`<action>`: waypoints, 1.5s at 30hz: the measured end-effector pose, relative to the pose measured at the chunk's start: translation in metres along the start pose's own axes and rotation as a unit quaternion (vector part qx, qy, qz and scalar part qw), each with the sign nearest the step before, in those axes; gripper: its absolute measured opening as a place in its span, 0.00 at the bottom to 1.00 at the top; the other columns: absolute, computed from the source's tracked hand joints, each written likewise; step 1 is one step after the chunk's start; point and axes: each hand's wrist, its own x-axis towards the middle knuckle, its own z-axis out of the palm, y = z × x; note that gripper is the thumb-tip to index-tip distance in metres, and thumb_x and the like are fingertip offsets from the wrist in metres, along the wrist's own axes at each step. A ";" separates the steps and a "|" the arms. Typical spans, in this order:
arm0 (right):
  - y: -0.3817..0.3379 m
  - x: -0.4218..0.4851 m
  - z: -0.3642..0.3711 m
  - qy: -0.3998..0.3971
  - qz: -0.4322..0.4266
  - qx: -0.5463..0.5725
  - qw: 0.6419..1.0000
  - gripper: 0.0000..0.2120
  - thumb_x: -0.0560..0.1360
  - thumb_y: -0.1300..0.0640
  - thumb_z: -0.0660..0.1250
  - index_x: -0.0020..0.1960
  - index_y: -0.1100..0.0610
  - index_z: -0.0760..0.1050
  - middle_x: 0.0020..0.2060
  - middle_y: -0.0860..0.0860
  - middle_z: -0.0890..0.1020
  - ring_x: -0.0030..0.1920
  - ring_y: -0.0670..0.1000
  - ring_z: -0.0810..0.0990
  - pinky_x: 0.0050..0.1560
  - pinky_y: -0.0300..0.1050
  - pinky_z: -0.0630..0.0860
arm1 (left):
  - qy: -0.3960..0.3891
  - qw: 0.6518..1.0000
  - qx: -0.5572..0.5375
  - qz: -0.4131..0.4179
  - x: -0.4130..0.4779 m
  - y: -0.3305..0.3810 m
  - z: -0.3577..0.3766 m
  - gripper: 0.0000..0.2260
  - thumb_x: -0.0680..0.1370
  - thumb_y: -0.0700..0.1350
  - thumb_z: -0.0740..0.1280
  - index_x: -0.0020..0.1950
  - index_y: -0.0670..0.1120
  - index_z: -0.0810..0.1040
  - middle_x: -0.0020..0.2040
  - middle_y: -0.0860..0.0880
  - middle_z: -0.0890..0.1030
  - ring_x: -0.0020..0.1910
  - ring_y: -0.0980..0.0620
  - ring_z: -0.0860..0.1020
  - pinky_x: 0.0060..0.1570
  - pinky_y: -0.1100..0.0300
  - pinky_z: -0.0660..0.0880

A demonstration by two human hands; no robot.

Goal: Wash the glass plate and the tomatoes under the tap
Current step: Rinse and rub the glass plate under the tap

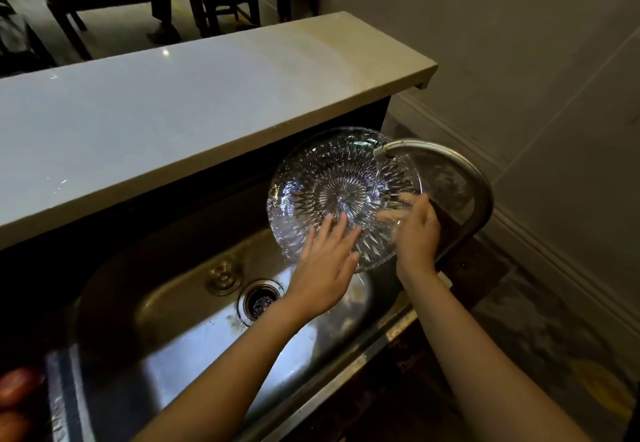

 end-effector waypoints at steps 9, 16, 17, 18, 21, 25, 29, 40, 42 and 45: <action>0.028 0.005 0.005 -0.074 0.114 0.045 0.990 0.19 0.80 0.45 0.49 0.54 0.51 0.76 0.29 0.46 0.84 0.19 0.41 0.67 0.19 0.32 0.61 | 0.186 0.961 0.162 -0.124 0.018 -0.049 -0.053 0.28 0.79 0.52 0.57 0.76 0.49 0.51 0.78 0.49 0.47 0.75 0.53 0.42 0.73 0.49 0.37; 0.057 0.013 0.010 -0.110 0.174 -0.003 0.979 0.23 0.81 0.45 0.48 0.58 0.59 0.74 0.29 0.50 0.85 0.18 0.44 0.68 0.21 0.35 0.62 | 0.183 0.798 -0.465 -0.336 0.010 -0.067 -0.063 0.21 0.81 0.45 0.58 0.72 0.40 0.61 0.58 0.40 0.77 0.54 0.43 0.78 0.57 0.51 0.72; 0.056 0.014 0.012 -0.110 0.184 -0.023 0.976 0.22 0.81 0.46 0.50 0.59 0.59 0.75 0.33 0.53 0.86 0.20 0.45 0.68 0.22 0.36 0.64 | 0.157 0.715 -0.589 -0.342 0.009 -0.069 -0.064 0.18 0.82 0.46 0.54 0.69 0.39 0.64 0.53 0.39 0.79 0.50 0.43 0.79 0.52 0.48 0.77; 0.055 0.013 0.015 -0.121 0.196 -0.050 0.972 0.20 0.81 0.49 0.51 0.61 0.61 0.74 0.42 0.56 0.86 0.24 0.46 0.71 0.27 0.38 0.68 | 0.148 0.638 -0.675 -0.340 0.006 -0.070 -0.065 0.17 0.82 0.47 0.52 0.67 0.39 0.65 0.53 0.37 0.78 0.49 0.42 0.79 0.48 0.46 0.80; 0.045 0.014 0.022 -0.156 0.134 -0.295 0.933 0.19 0.80 0.54 0.54 0.67 0.63 0.66 0.63 0.63 0.74 0.50 0.57 0.78 0.46 0.45 0.72 | 0.156 0.543 -0.754 -0.335 -0.004 -0.076 -0.059 0.18 0.82 0.48 0.50 0.68 0.41 0.65 0.63 0.32 0.73 0.52 0.39 0.79 0.43 0.43 0.81; 0.039 0.015 0.034 -0.218 -0.116 -0.550 0.798 0.30 0.79 0.46 0.53 0.76 0.55 0.48 0.74 0.59 0.58 0.72 0.61 0.61 0.68 0.57 0.65 | 0.177 0.516 -0.757 -0.359 -0.010 -0.071 -0.051 0.15 0.82 0.48 0.52 0.64 0.42 0.68 0.65 0.32 0.71 0.50 0.40 0.79 0.35 0.45 0.81; 0.043 0.035 0.056 -0.325 -0.144 -0.693 0.628 0.32 0.79 0.39 0.41 0.76 0.56 0.41 0.76 0.57 0.40 0.76 0.57 0.39 0.75 0.54 0.41 | 0.168 0.501 -0.750 -0.398 -0.016 -0.065 -0.049 0.14 0.82 0.48 0.52 0.56 0.42 0.71 0.66 0.31 0.70 0.57 0.36 0.76 0.34 0.41 0.80; 0.053 -0.012 0.092 -0.528 -0.272 -0.604 0.532 0.29 0.80 0.42 0.41 0.76 0.52 0.40 0.77 0.51 0.40 0.76 0.49 0.37 0.73 0.54 0.34 | 0.113 0.461 -0.799 -0.369 -0.002 -0.042 -0.020 0.30 0.78 0.63 0.46 0.70 0.44 0.66 0.69 0.41 0.69 0.70 0.43 0.66 0.67 0.47 0.64; 0.053 -0.029 0.084 -0.573 -0.263 -0.566 0.532 0.27 0.81 0.46 0.43 0.76 0.52 0.40 0.77 0.49 0.42 0.76 0.47 0.38 0.74 0.52 0.34 | 0.147 0.445 -0.805 -0.364 0.005 -0.047 -0.013 0.28 0.78 0.62 0.47 0.72 0.47 0.63 0.73 0.43 0.65 0.73 0.45 0.63 0.71 0.49 0.59; 0.044 -0.034 0.059 -0.598 -0.267 -0.567 0.500 0.26 0.82 0.49 0.44 0.76 0.51 0.40 0.77 0.48 0.43 0.76 0.47 0.39 0.73 0.50 0.34 | 0.169 0.452 -0.800 -0.357 0.011 -0.061 -0.005 0.29 0.78 0.62 0.45 0.73 0.47 0.59 0.72 0.38 0.64 0.72 0.41 0.64 0.66 0.46 0.63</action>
